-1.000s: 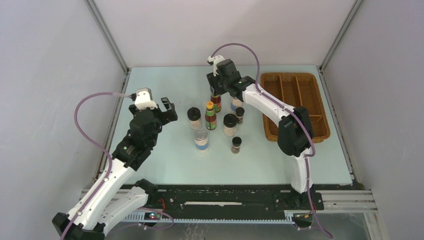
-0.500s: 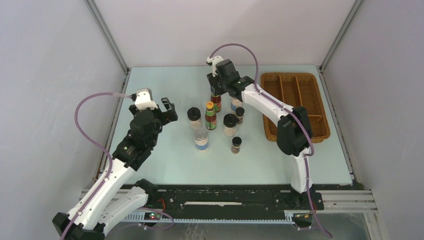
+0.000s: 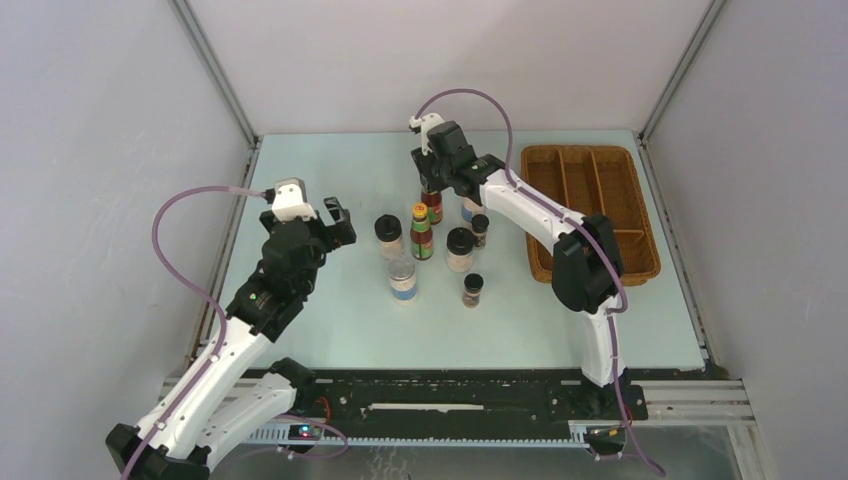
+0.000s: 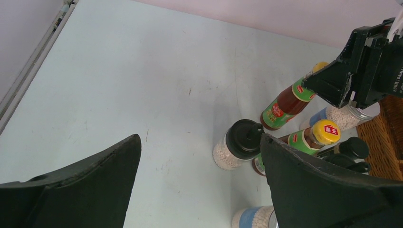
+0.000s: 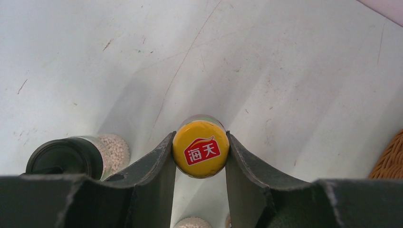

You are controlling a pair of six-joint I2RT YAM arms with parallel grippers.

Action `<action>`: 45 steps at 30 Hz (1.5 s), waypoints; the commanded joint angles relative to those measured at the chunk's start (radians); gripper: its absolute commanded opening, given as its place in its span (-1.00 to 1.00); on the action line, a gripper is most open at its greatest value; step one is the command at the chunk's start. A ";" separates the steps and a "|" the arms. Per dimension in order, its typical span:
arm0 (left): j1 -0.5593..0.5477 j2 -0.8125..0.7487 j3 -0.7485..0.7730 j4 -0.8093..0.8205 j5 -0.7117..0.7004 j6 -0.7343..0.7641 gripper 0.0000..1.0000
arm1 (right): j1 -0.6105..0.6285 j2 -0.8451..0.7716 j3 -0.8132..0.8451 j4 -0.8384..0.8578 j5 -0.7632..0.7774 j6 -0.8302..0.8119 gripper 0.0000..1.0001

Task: Organize the condiment bottles
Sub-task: Pick up the bottle from the center of the board, then place the bottle in the storage box.

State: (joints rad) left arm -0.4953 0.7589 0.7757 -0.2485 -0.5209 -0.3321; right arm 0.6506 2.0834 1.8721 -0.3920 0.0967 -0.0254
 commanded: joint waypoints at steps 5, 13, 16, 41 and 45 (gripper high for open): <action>-0.005 -0.007 -0.018 0.031 -0.024 0.004 1.00 | 0.001 -0.029 -0.004 0.082 0.061 -0.038 -1.00; -0.005 -0.003 -0.012 0.031 -0.028 0.008 1.00 | -0.020 -0.042 0.039 0.116 0.051 -0.037 -1.00; -0.005 0.002 -0.011 0.031 -0.027 0.008 1.00 | -0.027 -0.037 0.082 0.095 0.052 -0.041 -1.00; -0.005 0.011 -0.012 0.032 -0.018 0.008 1.00 | -0.258 -0.106 0.291 0.023 0.072 0.008 -1.00; -0.005 0.010 -0.010 0.033 -0.013 0.008 1.00 | -0.306 -0.131 0.275 0.026 0.108 0.018 -1.00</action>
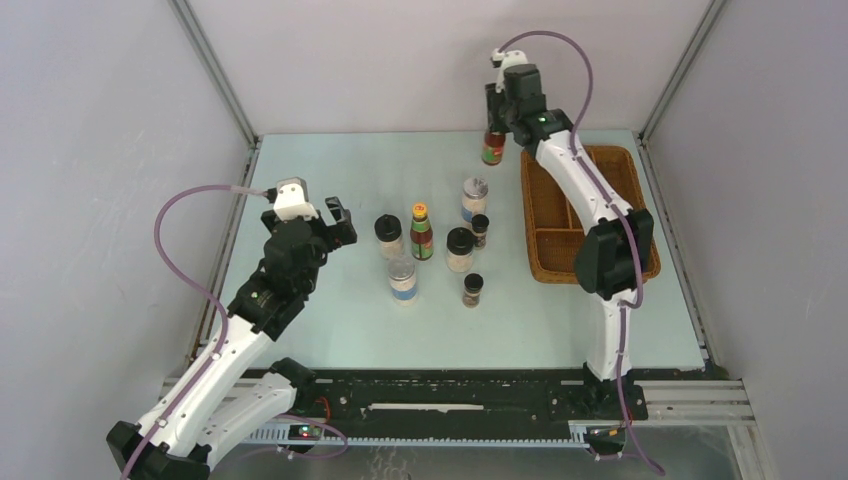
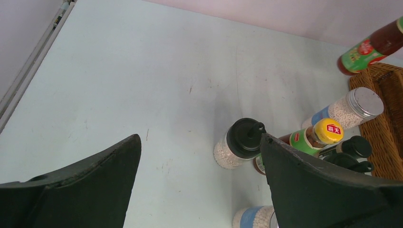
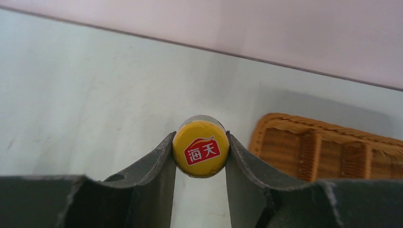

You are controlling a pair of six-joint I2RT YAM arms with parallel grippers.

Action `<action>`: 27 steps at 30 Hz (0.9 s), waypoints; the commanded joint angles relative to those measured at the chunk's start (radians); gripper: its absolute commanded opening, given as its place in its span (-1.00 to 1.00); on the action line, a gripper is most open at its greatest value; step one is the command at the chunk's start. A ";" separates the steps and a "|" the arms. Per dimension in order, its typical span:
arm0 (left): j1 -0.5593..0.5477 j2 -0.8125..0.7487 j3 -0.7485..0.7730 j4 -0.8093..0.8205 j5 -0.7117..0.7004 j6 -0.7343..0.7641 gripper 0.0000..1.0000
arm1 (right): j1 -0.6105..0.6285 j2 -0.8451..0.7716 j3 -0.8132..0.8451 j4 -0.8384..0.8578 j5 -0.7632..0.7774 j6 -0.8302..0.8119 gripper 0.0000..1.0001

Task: Organize the condiment bottles
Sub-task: Place the bottle in the storage box.

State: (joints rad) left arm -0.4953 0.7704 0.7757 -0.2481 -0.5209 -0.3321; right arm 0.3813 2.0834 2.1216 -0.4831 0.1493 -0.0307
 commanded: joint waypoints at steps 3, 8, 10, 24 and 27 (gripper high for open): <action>-0.005 -0.006 -0.012 0.032 -0.012 0.008 1.00 | -0.066 -0.145 0.021 0.121 0.087 0.026 -1.00; -0.005 -0.008 -0.013 0.031 -0.006 0.010 1.00 | -0.118 -0.168 0.020 0.106 0.152 0.043 -1.00; -0.005 -0.009 -0.011 0.030 -0.003 0.010 1.00 | -0.143 -0.183 0.004 0.110 0.174 0.058 -1.00; -0.005 -0.013 -0.013 0.024 -0.001 0.013 1.00 | -0.294 -0.254 -0.120 0.111 0.312 0.161 -1.00; -0.005 -0.013 -0.012 0.024 -0.001 0.011 1.00 | -0.318 -0.256 -0.138 0.114 0.333 0.171 -1.00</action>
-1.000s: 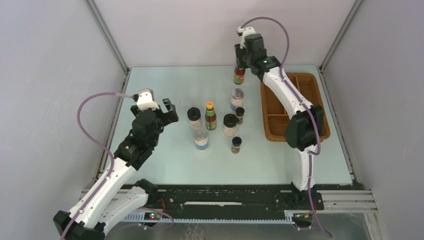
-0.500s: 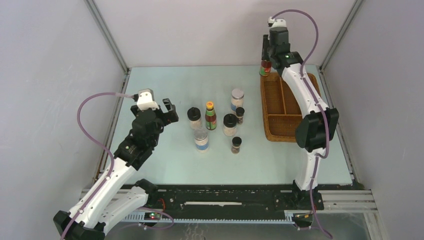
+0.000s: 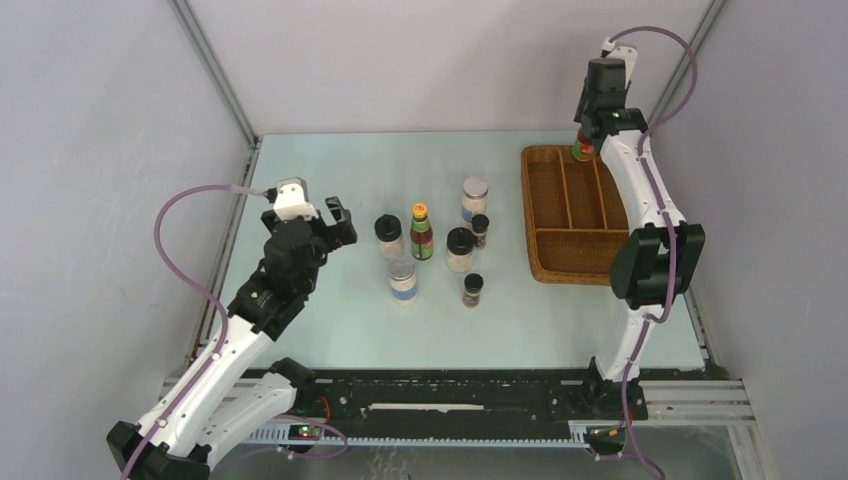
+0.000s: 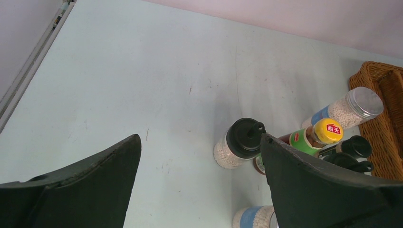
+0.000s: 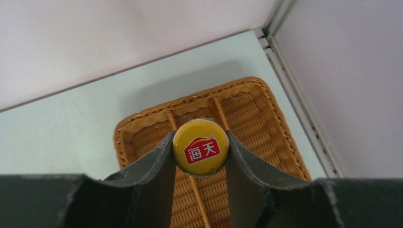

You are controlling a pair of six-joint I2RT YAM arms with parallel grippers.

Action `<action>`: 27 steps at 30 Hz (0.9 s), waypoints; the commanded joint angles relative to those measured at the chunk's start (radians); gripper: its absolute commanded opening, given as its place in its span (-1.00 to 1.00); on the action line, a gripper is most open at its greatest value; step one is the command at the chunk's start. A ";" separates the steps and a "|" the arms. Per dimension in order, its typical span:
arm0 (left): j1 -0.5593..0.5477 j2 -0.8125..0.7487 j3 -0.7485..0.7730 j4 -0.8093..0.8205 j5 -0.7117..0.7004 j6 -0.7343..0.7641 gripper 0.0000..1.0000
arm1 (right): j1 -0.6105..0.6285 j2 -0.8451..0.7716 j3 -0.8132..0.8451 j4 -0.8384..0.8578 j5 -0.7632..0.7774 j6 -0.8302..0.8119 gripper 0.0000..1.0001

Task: Organize the condiment bottles
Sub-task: Place the bottle in the storage box.

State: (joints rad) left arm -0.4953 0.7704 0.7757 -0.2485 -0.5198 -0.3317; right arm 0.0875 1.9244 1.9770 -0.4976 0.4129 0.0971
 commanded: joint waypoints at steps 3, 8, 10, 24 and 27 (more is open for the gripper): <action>-0.005 -0.011 -0.015 0.025 -0.002 0.011 1.00 | -0.052 -0.102 -0.010 0.136 0.079 0.055 -1.00; -0.005 -0.005 -0.015 0.024 -0.002 0.011 1.00 | -0.080 -0.102 -0.023 0.143 0.089 0.064 -1.00; -0.005 -0.003 -0.015 0.025 -0.002 0.010 1.00 | -0.106 -0.101 -0.025 0.141 0.090 0.068 -1.00; -0.005 0.016 -0.012 0.025 0.000 0.008 0.99 | -0.188 -0.068 -0.039 0.164 0.056 0.076 -1.00; -0.005 0.024 -0.010 0.025 0.000 0.008 0.99 | -0.194 -0.052 -0.034 0.169 0.040 0.072 -1.00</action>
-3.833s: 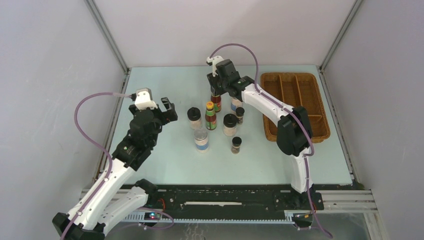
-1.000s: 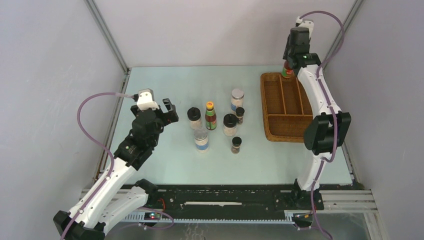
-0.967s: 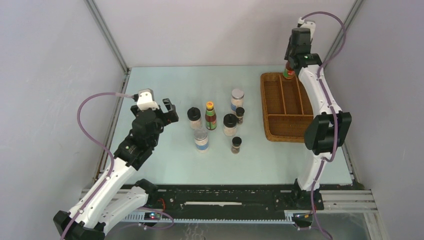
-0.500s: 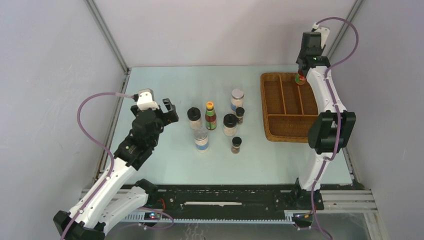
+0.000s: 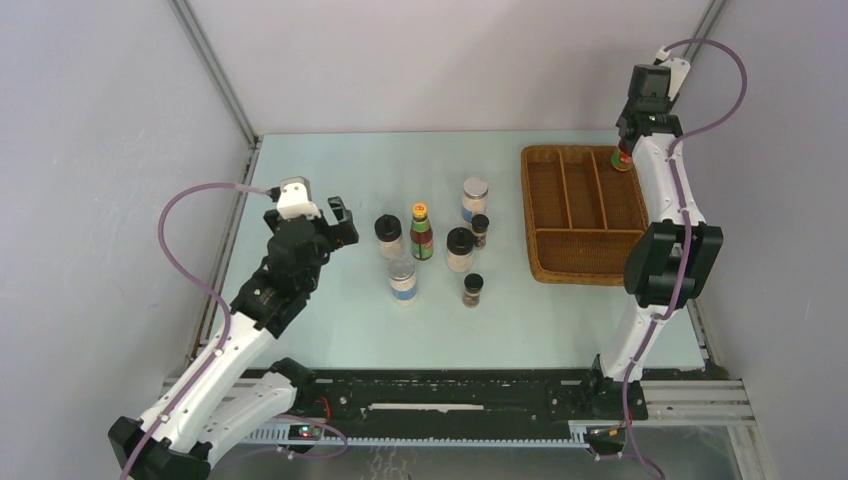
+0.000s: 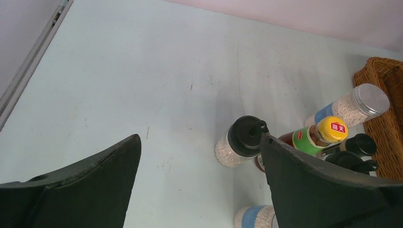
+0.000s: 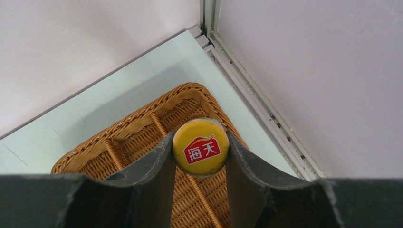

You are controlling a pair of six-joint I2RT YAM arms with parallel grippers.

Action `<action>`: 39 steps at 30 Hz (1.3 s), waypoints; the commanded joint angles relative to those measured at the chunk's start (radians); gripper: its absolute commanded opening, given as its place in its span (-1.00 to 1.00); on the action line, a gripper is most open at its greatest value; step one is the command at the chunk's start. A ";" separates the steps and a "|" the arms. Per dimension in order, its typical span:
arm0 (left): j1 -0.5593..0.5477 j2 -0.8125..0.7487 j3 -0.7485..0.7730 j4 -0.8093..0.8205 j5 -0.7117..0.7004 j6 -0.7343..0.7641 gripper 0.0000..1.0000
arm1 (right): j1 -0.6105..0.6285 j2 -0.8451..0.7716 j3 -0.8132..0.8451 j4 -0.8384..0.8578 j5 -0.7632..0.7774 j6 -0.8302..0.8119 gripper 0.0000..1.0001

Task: Organize the condiment bottles
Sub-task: Place the bottle in the storage box.

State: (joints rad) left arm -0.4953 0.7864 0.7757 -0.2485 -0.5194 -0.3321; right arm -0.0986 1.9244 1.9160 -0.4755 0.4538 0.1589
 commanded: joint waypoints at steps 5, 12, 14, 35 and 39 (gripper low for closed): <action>-0.005 0.015 -0.010 0.026 -0.004 0.010 0.99 | -0.025 -0.024 0.037 0.156 -0.033 0.002 -1.00; -0.005 0.029 -0.007 0.033 -0.004 0.005 0.99 | -0.034 0.016 0.040 0.169 -0.051 -0.023 -1.00; -0.005 0.032 -0.007 0.033 -0.005 0.004 0.99 | -0.036 0.025 0.037 0.175 -0.053 -0.028 -1.00; -0.005 0.059 -0.024 0.057 -0.001 0.013 0.99 | -0.049 0.156 0.106 0.200 -0.067 -0.045 -1.00; -0.005 0.063 -0.027 0.060 0.001 0.015 0.99 | -0.053 0.169 0.108 0.207 -0.072 -0.045 -1.00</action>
State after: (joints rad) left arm -0.4953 0.8444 0.7746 -0.2363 -0.5194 -0.3317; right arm -0.1390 2.1178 1.9388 -0.3992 0.3691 0.1284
